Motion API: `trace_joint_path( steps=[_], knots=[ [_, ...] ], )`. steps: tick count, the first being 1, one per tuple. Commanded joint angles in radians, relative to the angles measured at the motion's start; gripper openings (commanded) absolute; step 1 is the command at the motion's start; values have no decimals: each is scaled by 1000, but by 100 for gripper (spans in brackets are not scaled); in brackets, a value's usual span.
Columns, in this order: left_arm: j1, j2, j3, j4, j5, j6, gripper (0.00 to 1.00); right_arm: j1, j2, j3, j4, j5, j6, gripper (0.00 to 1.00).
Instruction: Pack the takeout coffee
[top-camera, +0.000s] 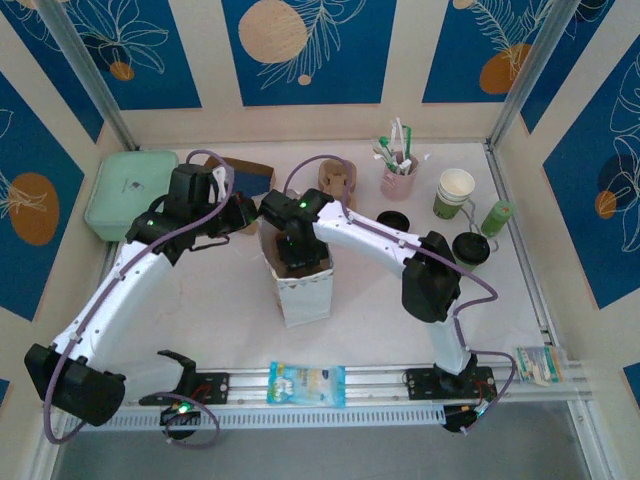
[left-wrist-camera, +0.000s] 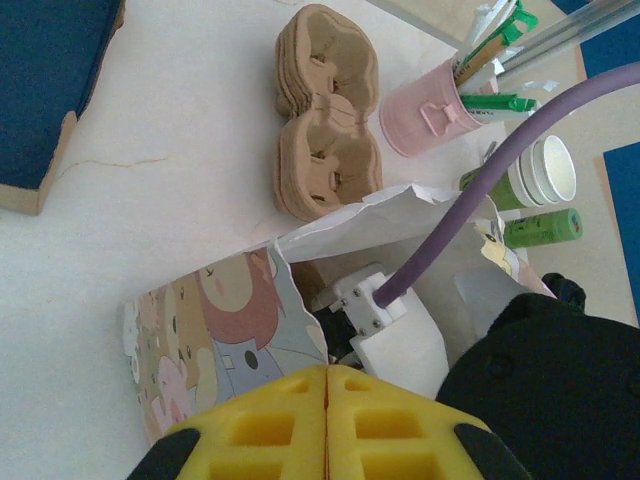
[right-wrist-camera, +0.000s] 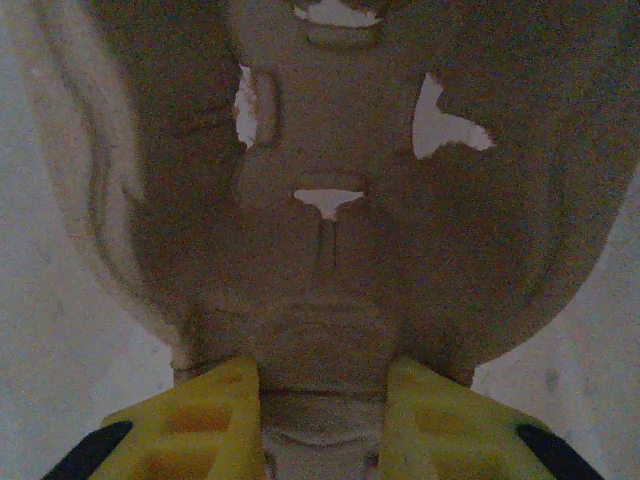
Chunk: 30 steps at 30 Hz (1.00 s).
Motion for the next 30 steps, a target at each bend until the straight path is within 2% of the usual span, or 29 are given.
trace_joint_path(
  steps=[1,30],
  knots=[
    [-10,-31,-2,20,12,-10,10,-6,8,-24,-5,-25,20,27],
    [-12,-56,-22,53,41,-27,10,-11,37,-112,59,-49,48,26]
  ],
)
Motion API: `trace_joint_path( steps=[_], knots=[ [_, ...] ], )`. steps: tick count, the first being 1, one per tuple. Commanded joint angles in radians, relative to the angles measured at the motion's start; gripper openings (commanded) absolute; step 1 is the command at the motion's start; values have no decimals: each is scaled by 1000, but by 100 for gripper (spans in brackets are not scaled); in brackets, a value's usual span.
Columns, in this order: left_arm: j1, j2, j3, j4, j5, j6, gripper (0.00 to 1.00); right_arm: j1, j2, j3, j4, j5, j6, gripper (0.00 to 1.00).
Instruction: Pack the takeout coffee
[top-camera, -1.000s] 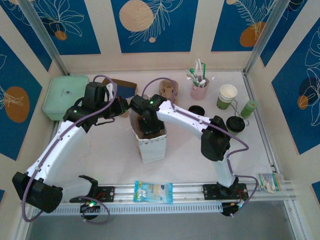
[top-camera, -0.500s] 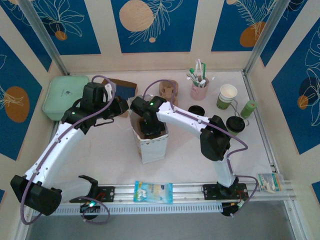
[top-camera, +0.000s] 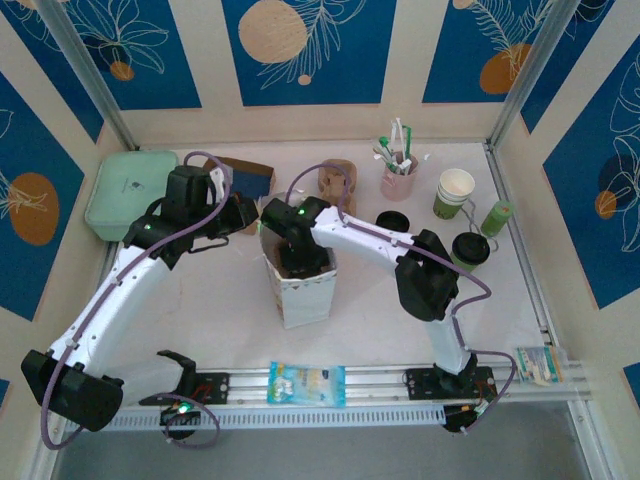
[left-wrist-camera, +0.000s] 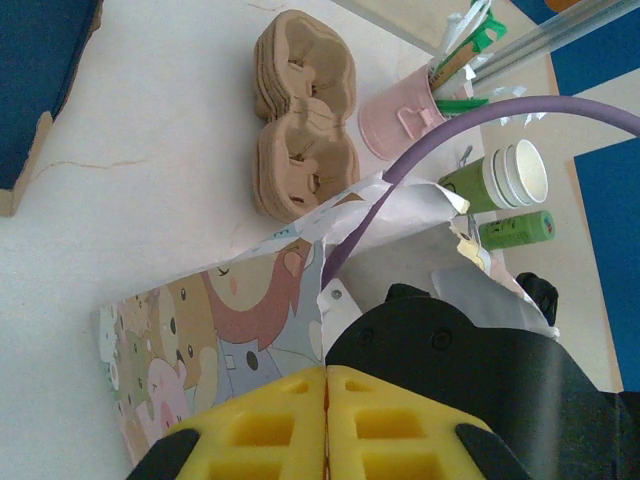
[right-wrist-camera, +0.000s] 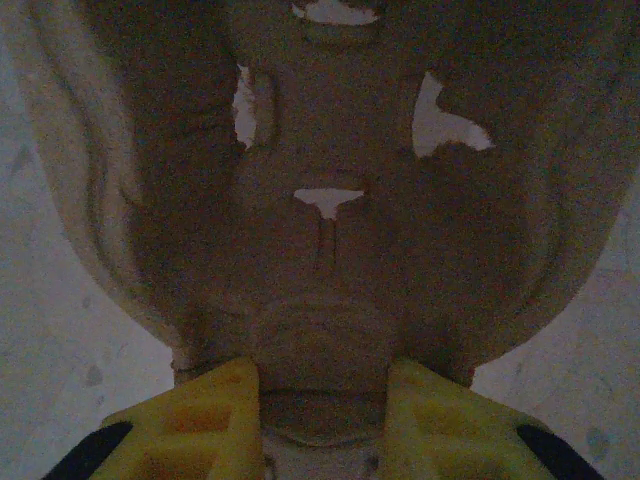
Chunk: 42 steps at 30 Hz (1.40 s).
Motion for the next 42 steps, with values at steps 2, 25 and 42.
trace_joint_path(
  steps=[2,25,42],
  knots=[
    [-10,-29,-6,27,20,-4,10,-9,30,-33,5,-34,33,27],
    [-10,-50,-21,39,21,-14,10,0,90,-83,61,-38,64,28],
    [-9,-64,-32,18,8,1,11,21,-19,50,-63,24,35,59]
  ],
)
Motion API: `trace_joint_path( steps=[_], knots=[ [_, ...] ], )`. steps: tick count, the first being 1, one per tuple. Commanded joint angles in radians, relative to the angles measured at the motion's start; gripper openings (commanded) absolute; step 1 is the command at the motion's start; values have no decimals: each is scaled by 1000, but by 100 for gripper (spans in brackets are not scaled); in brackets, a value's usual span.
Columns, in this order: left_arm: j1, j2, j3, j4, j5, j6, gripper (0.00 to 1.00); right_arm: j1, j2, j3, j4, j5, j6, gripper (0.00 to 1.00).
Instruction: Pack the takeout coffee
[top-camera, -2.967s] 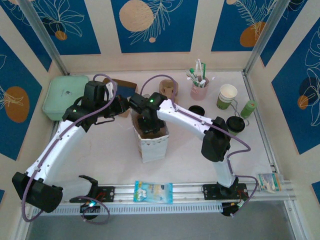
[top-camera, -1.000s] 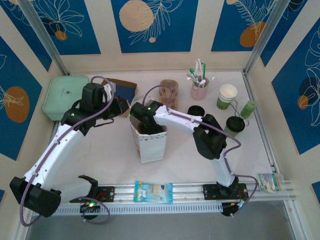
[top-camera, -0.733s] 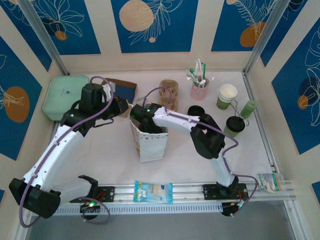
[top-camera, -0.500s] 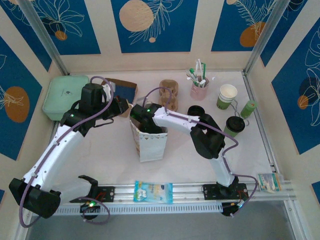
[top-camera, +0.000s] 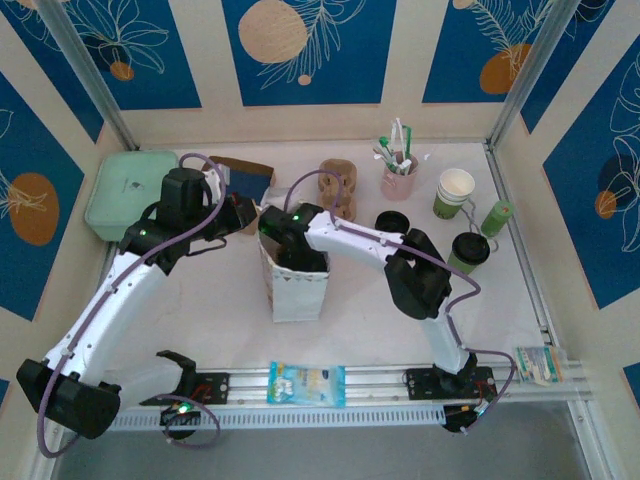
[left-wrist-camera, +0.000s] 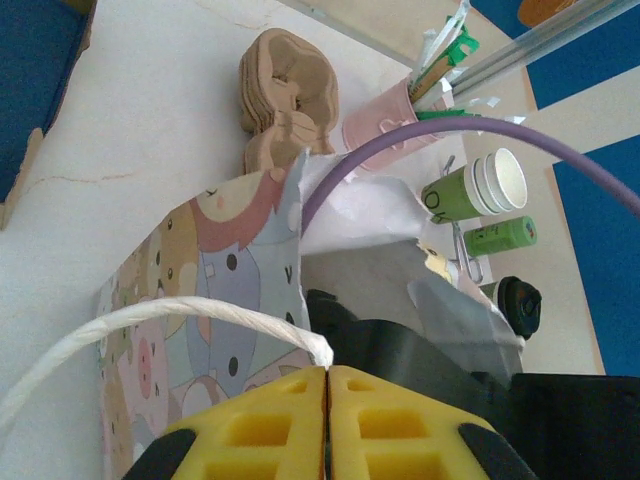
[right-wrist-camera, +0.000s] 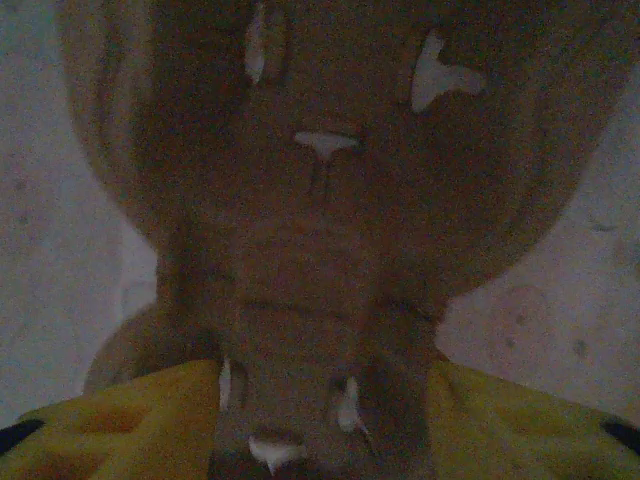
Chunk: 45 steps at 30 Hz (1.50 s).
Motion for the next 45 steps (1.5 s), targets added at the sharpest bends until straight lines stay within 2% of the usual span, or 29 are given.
trace_joint_path(
  steps=[1,19,25,33,40,45],
  knots=[
    [-9,-25,-12,-8,6,4,12,10,-64,57,-79,22,-3,61],
    [-9,-41,0,-52,-31,46,32,27,-91,323,-242,100,-64,75],
    [-10,-38,-2,-56,-34,55,36,27,-80,451,-301,128,-92,76],
    [-9,-35,2,-66,-39,69,46,24,-70,624,-365,168,-136,77],
    [-10,-26,10,-95,-67,95,48,1,-64,746,-391,230,-207,75],
    [-9,-15,11,-98,-67,103,48,-23,-77,761,-382,248,-248,73]
  ],
)
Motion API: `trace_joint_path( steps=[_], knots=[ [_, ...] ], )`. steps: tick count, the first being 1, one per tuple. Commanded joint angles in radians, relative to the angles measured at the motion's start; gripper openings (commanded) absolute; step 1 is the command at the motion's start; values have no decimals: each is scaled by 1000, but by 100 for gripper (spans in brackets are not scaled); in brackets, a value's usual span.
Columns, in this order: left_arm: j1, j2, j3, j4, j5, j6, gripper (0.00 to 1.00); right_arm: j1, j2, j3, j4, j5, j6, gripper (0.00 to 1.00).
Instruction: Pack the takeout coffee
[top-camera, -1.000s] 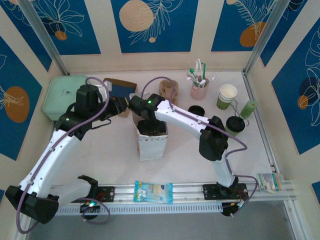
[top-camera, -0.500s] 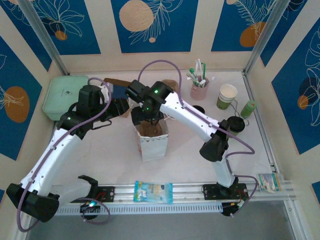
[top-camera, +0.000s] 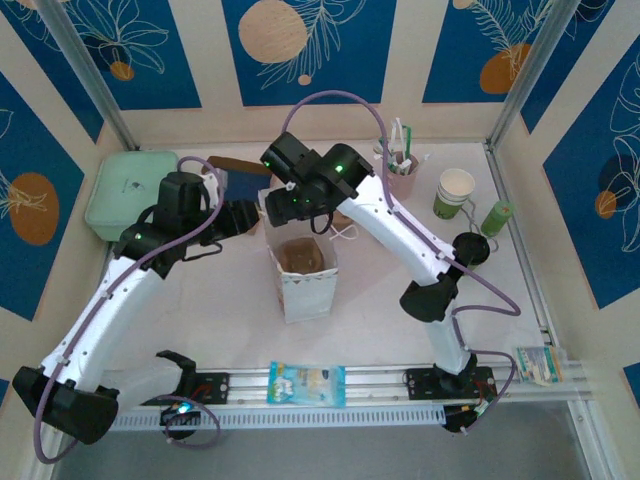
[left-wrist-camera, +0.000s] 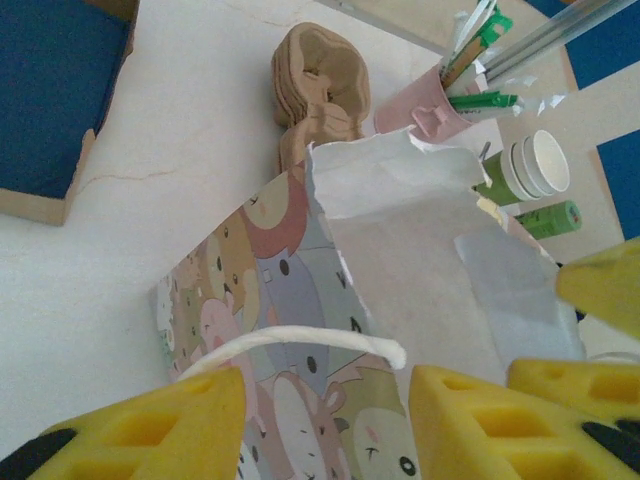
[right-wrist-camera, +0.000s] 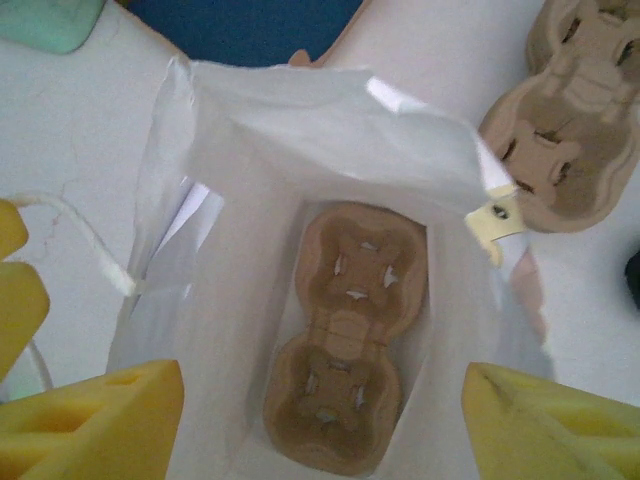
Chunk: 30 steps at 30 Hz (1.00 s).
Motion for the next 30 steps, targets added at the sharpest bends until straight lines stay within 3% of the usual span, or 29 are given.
trace_joint_path(
  steps=[1,18,25,30],
  knots=[
    [-6,12,8,-19,-12,25,48,-19,-33,15,-20,39,-50,73],
    [-19,41,22,-31,-20,48,48,-94,42,-24,14,-2,-188,64],
    [-21,47,19,-35,-22,53,48,-102,72,-21,-4,20,-204,50],
    [-24,54,20,-35,-22,61,48,-103,73,-23,0,49,-216,34]
  ],
)
